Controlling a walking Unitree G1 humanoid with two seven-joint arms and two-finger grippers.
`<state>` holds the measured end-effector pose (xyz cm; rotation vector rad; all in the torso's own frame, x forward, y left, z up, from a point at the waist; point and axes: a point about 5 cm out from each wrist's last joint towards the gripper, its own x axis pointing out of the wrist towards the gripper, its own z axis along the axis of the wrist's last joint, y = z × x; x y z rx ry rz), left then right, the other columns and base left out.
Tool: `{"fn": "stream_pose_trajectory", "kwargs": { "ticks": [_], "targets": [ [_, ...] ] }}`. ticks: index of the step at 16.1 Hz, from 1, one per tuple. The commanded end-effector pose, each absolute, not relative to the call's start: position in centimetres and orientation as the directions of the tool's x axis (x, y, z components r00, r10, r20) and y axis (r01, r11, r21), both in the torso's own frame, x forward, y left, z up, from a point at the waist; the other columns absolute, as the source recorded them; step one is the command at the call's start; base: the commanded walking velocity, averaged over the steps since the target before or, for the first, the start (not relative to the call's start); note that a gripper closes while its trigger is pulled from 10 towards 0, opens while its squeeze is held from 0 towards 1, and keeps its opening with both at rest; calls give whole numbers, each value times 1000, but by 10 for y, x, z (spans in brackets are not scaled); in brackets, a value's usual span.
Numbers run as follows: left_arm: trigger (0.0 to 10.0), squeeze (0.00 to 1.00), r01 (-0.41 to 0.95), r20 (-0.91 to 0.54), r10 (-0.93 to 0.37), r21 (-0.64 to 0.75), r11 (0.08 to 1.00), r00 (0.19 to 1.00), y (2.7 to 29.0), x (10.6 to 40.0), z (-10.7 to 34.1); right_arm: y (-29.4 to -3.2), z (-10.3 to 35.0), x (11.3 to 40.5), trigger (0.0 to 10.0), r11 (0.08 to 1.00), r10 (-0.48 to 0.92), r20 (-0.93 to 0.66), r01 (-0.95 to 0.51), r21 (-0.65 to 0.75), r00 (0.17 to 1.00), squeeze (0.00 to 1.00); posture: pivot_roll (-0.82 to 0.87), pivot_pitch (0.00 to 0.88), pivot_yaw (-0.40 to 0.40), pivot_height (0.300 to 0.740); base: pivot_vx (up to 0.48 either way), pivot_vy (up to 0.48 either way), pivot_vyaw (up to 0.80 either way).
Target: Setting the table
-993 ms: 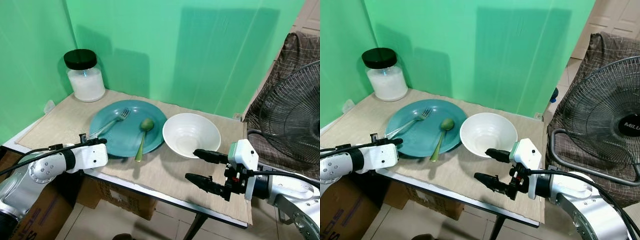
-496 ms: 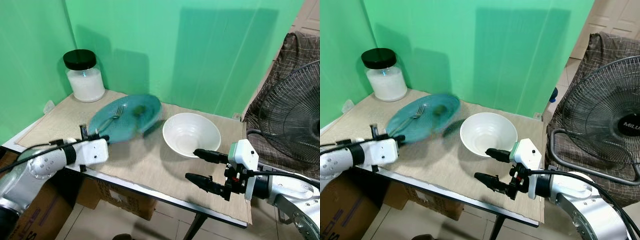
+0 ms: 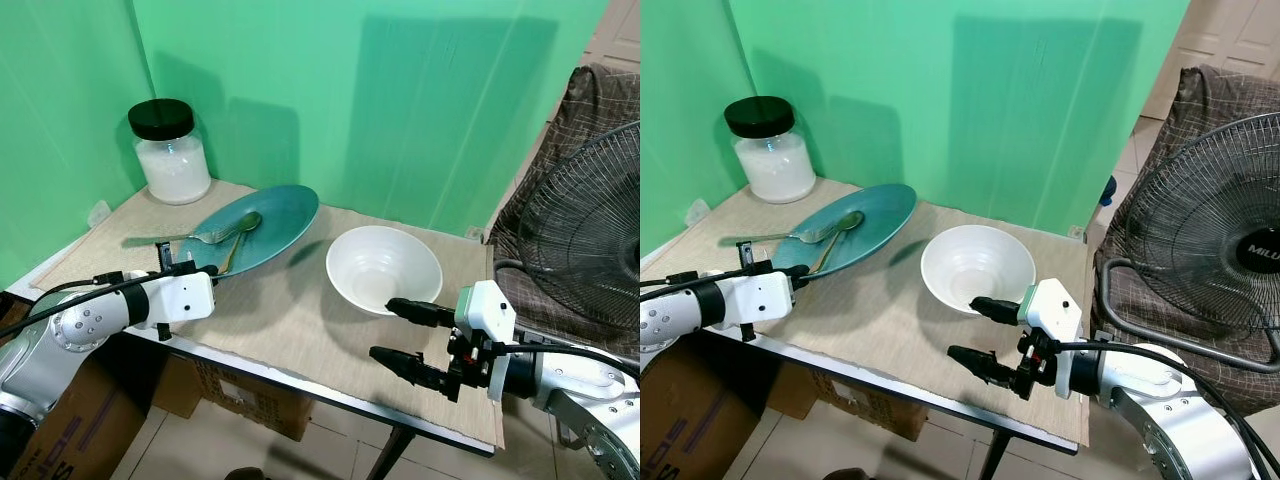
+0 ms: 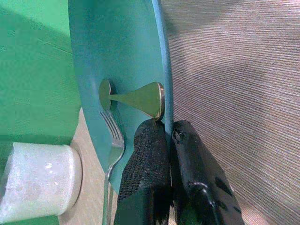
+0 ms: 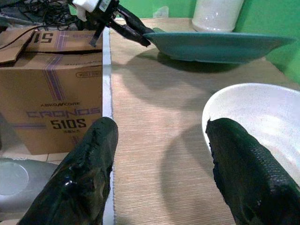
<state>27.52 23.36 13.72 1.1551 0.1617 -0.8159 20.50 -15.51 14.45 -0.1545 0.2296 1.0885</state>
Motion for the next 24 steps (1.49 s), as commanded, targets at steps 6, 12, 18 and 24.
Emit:
{"fn": "stream_pose_trajectory", "kwargs": {
  "ticks": [6, 12, 18, 24],
  "targets": [
    [0, 0, 539, -341, -494, 770, 341, 800, 228, 293, 161, -159, 141, 205, 10000, 471, 843, -276, -881, -35, 462, 0, 79, 0, -21, 740, 0, 0, 0],
    [0, 0, 378, -108, -449, 729, 570, 887, 219, 311, 191, -161, 143, 208, 10000, 477, 837, -274, -877, -60, 473, 0, 83, 0, -27, 740, 0, 0, 0],
    [510, 0, 417, -93, -489, 672, 612, 867, 202, 311, 191, -162, 146, 209, 10000, 481, 830, -284, -874, -69, 479, 0, 76, 0, -20, 740, 0, 0, 0],
    [0, 0, 393, -23, -451, 533, 750, 892, 187, 313, 192, -171, 145, 212, 10000, 501, 795, -334, -859, -108, 506, 0, 70, 0, -14, 740, 0, 0, 0]
  ]
}}
